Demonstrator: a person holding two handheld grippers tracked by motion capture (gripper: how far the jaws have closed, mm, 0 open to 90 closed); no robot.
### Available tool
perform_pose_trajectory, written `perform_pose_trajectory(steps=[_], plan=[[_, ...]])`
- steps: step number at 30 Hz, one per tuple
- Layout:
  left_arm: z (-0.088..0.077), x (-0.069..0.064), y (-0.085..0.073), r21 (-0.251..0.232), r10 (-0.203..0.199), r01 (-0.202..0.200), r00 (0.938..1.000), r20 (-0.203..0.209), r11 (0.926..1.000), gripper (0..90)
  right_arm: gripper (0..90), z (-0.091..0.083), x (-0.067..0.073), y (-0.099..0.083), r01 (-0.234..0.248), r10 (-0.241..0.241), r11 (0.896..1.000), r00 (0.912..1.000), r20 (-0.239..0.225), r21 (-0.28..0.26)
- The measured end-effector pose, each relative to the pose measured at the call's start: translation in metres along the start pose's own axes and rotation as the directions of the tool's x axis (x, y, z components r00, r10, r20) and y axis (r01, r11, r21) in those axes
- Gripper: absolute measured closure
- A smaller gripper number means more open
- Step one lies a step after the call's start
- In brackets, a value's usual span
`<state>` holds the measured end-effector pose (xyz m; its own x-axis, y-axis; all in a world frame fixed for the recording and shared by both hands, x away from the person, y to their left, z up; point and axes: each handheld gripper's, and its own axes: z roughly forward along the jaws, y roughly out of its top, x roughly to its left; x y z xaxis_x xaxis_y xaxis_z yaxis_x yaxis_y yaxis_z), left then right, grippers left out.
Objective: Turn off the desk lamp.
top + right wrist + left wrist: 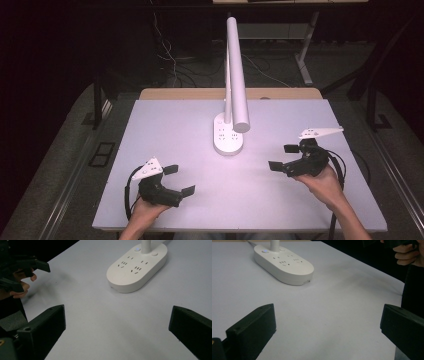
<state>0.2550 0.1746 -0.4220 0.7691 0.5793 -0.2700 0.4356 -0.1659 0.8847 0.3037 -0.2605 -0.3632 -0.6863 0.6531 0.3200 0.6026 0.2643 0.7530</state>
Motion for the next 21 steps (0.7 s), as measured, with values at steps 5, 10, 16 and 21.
perform_pose_trajectory(steps=[5, 10, 16, 21], plan=[[-0.001, 0.001, 0.0, -0.003, -0.001, 0.001, 1.0, -0.007, 1.0, 0.0, 0.7, 0.005, -0.002, 0.011, 0.014, -0.014, 1.0, 0.9999, 0.005, 0.013], [0.0, 0.001, 0.0, -0.001, -0.001, 0.001, 1.0, -0.008, 1.0, 0.0, 0.7, 0.007, -0.004, 0.02, 0.016, -0.016, 1.0, 0.9999, 0.004, 0.019], [-0.001, 0.001, 0.0, -0.005, -0.002, 0.002, 1.0, -0.006, 1.0, 0.0, 0.7, 0.013, -0.007, 0.029, 0.023, -0.023, 0.999, 0.9997, -0.001, 0.025], [-0.001, 0.001, 0.0, -0.007, -0.002, 0.002, 1.0, -0.007, 1.0, 0.0, 0.8, 0.019, -0.009, 0.039, 0.031, -0.031, 0.999, 0.9995, 0.0, 0.034]])
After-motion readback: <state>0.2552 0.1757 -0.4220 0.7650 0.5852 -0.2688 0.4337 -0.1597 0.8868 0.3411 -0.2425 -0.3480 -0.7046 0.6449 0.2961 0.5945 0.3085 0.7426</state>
